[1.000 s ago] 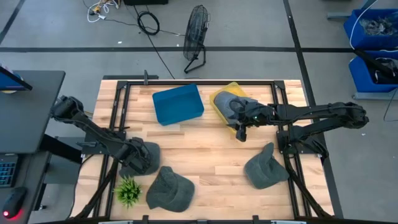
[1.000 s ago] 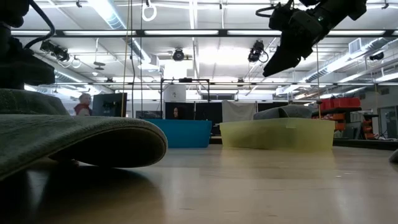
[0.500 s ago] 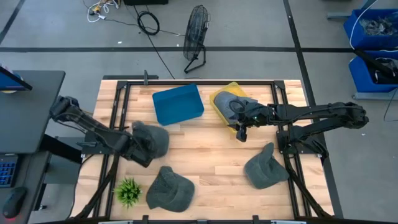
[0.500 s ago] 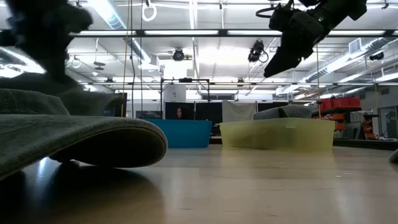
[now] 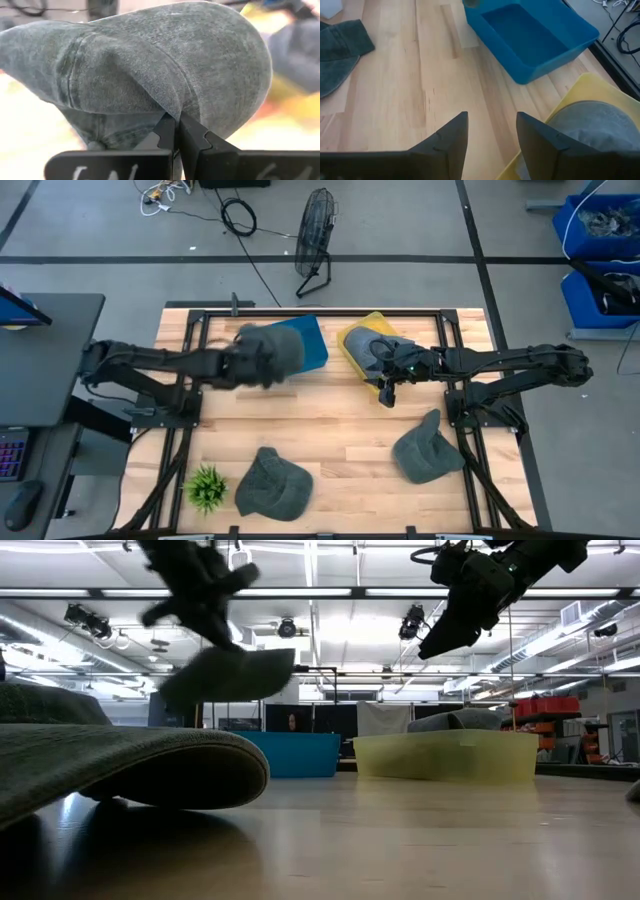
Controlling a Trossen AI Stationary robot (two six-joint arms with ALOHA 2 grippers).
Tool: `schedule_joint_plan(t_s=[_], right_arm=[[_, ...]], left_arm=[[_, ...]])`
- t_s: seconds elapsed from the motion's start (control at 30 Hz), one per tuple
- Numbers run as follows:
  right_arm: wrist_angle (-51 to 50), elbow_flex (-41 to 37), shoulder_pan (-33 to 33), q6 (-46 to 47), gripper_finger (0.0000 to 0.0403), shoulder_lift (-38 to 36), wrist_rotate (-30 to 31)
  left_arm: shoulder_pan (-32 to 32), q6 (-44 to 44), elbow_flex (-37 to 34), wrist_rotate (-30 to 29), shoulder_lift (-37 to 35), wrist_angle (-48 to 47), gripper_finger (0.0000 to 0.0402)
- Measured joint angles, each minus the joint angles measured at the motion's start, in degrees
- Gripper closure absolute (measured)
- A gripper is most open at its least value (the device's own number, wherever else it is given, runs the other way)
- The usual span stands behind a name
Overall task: Pick & Place hat
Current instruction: Put the top left green cap into the blue bin
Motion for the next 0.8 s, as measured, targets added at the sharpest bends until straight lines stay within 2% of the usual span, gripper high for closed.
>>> schedule_joint_plan(t_s=[0.17,0.27,0.53,0.8], right_arm=[[0.0,0.0,0.0,0.0,0.0231,0.0,0.0],[0.0,0.0,0.0,-0.2,0.0231,0.0,0.3],[-0.5,0.0,0.0,-0.2,0.0231,0.0,0.4],[-0.7,0.0,0.0,-0.1,0.0231,0.0,0.5]], left_arm=[[9.2,11.3,-0.2,8.2,3.0,18.3,0.0389],[13.1,14.7,-0.2,9.8,6.7,25.1,0.0386],[19.9,11.8,-0.3,11.0,18.6,24.5,0.0381],[22.8,11.7,-0.2,13.1,22.4,24.6,0.0335]])
